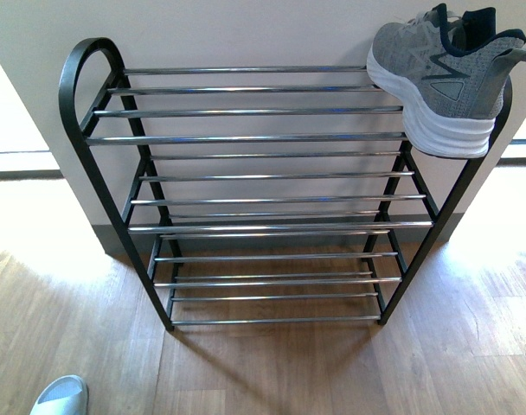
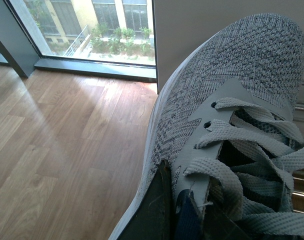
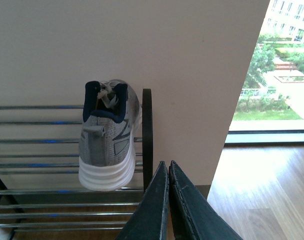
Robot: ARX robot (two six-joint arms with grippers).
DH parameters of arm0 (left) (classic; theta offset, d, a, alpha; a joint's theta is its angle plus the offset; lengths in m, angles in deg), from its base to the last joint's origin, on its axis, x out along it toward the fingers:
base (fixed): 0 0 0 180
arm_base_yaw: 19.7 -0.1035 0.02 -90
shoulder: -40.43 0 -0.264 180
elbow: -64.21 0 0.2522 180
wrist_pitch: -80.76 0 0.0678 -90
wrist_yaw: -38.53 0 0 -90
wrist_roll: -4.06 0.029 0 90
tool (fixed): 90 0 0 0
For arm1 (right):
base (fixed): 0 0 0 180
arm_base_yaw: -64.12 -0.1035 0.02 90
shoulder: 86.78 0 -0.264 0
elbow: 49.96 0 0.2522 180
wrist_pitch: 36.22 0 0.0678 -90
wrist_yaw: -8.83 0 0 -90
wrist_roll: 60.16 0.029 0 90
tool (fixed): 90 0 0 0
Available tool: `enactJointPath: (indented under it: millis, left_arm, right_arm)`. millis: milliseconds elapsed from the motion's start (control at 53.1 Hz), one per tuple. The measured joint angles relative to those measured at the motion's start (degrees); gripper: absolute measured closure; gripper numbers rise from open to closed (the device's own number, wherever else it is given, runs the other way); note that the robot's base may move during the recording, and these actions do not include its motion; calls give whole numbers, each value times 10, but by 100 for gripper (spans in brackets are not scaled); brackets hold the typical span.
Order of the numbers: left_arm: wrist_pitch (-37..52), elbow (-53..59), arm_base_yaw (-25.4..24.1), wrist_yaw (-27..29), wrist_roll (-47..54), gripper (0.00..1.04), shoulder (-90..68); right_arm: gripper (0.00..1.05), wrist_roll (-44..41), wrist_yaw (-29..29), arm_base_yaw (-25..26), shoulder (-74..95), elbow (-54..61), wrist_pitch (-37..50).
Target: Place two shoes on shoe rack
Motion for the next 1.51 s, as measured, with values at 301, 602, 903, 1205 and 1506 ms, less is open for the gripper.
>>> enactJointPath:
  millis: [301, 602, 903, 1205, 1506]
  left_arm:
    - [0, 0, 0, 0, 0, 103, 0]
    - [0, 0, 0, 0, 0, 103, 0]
    - [0, 0, 0, 0, 0, 103, 0]
    - [0, 0, 0, 0, 0, 103, 0]
    - [0, 0, 0, 0, 0, 103, 0]
  right_arm:
    - [103, 0, 0, 0, -97, 65, -32]
    - [103, 0, 0, 0, -181, 98, -83]
    - [103, 0, 0, 0, -256, 126, -120]
    - [103, 0, 0, 0, -351, 126, -209]
    - [103, 0, 0, 0, -419, 126, -274]
